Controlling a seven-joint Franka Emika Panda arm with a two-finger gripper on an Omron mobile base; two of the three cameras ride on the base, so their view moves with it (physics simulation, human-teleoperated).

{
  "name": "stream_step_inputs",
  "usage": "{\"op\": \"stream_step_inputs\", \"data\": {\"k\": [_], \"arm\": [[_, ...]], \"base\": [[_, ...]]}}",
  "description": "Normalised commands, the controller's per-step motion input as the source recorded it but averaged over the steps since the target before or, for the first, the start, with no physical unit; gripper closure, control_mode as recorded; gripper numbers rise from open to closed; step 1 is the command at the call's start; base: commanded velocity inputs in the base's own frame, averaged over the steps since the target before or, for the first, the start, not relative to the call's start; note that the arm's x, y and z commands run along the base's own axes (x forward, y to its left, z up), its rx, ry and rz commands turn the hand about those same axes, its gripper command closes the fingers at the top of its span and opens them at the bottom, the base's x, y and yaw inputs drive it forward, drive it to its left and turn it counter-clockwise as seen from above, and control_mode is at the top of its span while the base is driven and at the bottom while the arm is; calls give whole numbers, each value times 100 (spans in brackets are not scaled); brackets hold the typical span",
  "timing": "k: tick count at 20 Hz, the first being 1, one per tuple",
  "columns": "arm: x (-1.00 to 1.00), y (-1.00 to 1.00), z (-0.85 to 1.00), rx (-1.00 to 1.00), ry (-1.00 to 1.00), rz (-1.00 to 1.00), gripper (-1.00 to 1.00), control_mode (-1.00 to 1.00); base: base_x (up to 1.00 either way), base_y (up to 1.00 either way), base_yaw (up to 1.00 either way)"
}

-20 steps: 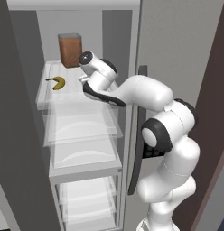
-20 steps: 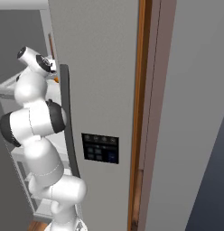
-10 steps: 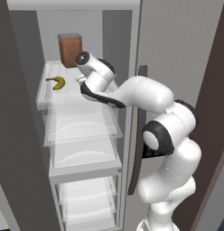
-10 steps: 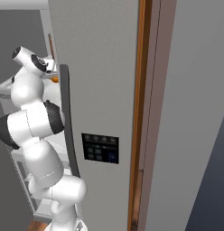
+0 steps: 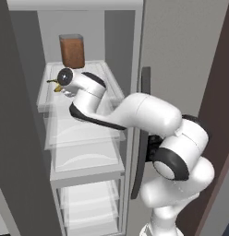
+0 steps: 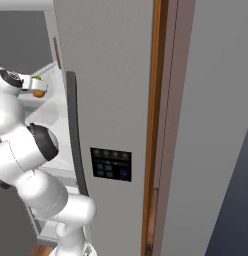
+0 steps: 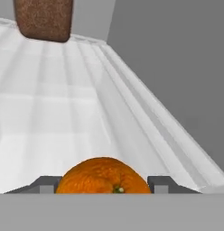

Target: Pick the tangerine and banana from the fridge and place them on the plate next to the blender to make a fruit smoothie.

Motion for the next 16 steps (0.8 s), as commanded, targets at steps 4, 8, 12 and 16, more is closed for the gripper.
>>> {"op": "stream_step_inputs", "data": {"k": [4, 8, 12, 16], "arm": [[-100, -17, 30, 1, -11, -6, 100, -100], [-100, -44, 46, 0, -8, -7, 100, -100], [-100, -69, 32, 2, 0, -12, 100, -100], [-100, -79, 7, 2, 3, -11, 100, -100]], "base": [[0, 0, 0], [0, 0, 0], [0, 0, 0], [0, 0, 0]]}}
